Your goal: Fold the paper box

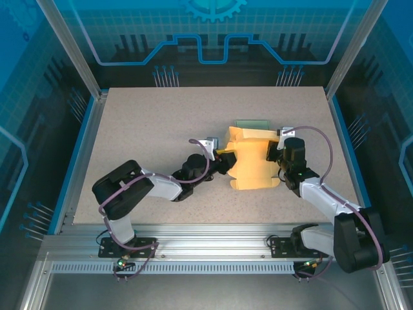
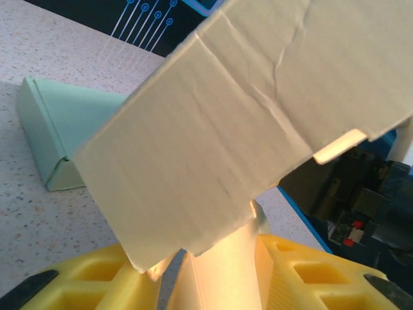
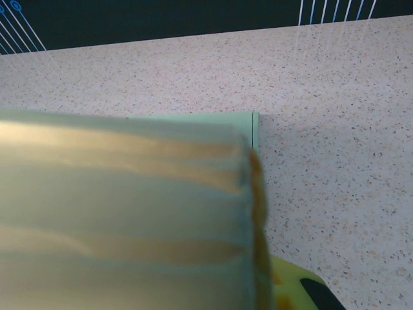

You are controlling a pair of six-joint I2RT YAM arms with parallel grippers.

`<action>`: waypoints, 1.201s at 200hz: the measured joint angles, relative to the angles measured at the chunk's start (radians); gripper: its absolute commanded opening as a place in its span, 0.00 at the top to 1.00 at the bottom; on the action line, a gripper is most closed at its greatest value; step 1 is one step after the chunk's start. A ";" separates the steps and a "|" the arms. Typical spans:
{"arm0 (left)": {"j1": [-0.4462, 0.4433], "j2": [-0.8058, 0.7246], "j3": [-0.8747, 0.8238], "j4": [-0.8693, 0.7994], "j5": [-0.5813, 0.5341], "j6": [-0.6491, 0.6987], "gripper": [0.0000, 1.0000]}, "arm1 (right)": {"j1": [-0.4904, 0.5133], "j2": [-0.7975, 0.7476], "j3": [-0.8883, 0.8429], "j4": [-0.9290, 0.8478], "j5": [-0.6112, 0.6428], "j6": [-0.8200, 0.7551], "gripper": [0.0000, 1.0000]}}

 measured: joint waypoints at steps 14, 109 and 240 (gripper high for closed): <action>-0.006 0.000 -0.002 0.028 0.000 0.000 0.62 | -0.001 0.000 0.000 0.010 -0.002 0.005 1.00; -0.066 0.000 -0.067 0.184 -0.040 0.151 0.22 | -0.002 -0.001 0.000 0.021 -0.005 0.009 1.00; -0.058 -0.022 0.043 0.140 -0.101 0.253 0.14 | -0.001 -0.002 0.000 -0.006 0.012 -0.018 1.00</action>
